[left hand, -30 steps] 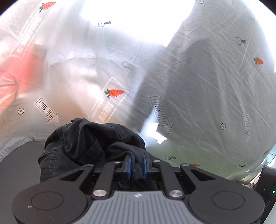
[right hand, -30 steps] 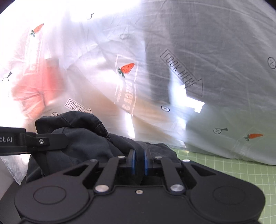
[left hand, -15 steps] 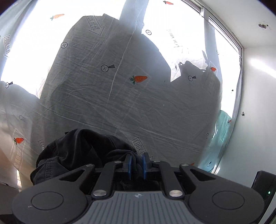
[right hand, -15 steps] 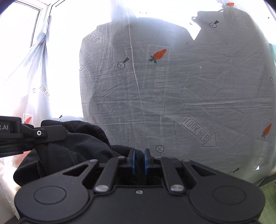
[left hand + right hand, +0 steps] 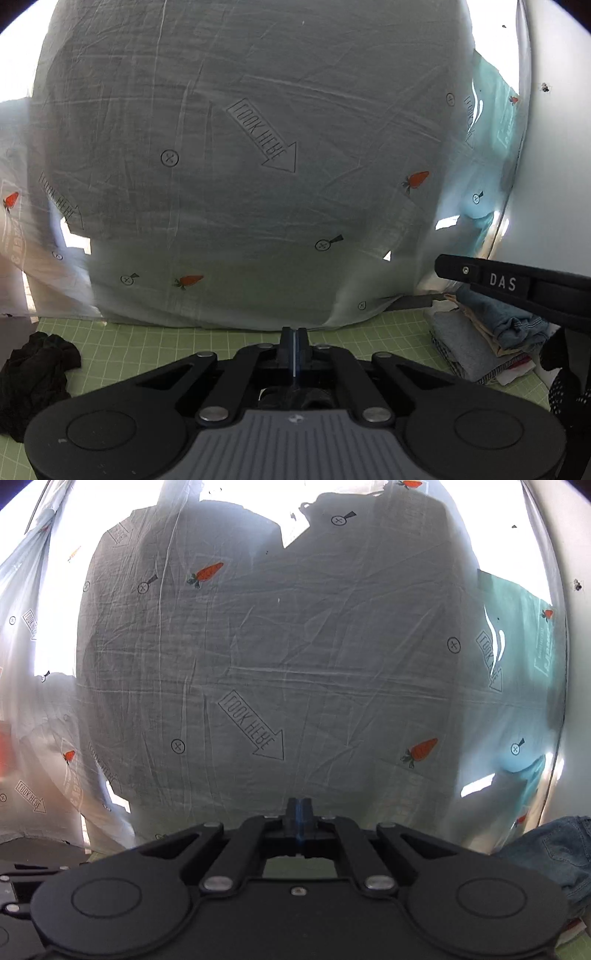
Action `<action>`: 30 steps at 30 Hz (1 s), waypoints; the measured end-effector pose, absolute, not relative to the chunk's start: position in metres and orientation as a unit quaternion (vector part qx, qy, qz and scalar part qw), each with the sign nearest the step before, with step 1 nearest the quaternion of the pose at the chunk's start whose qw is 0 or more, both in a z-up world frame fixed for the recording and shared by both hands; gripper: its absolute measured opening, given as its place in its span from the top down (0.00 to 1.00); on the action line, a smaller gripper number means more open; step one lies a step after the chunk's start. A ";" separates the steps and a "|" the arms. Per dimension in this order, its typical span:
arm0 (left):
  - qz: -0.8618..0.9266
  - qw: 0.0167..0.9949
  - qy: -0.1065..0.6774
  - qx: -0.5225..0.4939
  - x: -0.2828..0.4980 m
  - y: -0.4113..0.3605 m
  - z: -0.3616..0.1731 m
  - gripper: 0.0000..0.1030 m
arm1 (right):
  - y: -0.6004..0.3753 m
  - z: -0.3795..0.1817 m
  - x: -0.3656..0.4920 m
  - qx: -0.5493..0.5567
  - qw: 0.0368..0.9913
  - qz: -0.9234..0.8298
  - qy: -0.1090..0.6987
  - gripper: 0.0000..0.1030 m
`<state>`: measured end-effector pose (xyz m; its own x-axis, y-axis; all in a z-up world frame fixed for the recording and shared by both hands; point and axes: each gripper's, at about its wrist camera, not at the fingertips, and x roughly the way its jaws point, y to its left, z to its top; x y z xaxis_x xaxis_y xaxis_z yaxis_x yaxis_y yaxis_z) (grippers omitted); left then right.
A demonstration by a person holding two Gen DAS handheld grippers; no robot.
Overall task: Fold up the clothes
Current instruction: 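Lift the black trousers with both grippers and shake them out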
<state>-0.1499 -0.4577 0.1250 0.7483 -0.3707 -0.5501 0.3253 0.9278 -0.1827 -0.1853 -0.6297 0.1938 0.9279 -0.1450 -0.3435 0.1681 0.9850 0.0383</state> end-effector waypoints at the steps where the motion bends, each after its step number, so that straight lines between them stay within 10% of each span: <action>1: -0.174 0.921 0.343 -0.053 -0.142 -0.446 0.105 1.00 | -0.638 0.172 -0.185 0.050 0.975 -0.084 0.200 1.00; 12: -0.105 0.866 0.481 -0.091 -0.164 -0.392 0.007 0.88 | -0.680 0.043 -0.213 0.137 0.916 -0.121 0.358 0.93; 19: -0.126 0.860 0.491 -0.058 -0.158 -0.406 -0.002 0.67 | -0.695 0.016 -0.219 0.158 0.900 -0.162 0.373 0.18; 30: -0.211 0.845 0.491 0.009 -0.097 -0.442 -0.015 0.43 | -0.734 -0.021 -0.233 0.198 0.862 -0.253 0.392 0.03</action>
<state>-0.0975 -0.4417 -0.0147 0.4283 -0.3481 -0.8339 0.3656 0.9107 -0.1923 -0.2332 -0.7337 -0.0214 0.5652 -0.2812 -0.7756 0.5910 0.7939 0.1428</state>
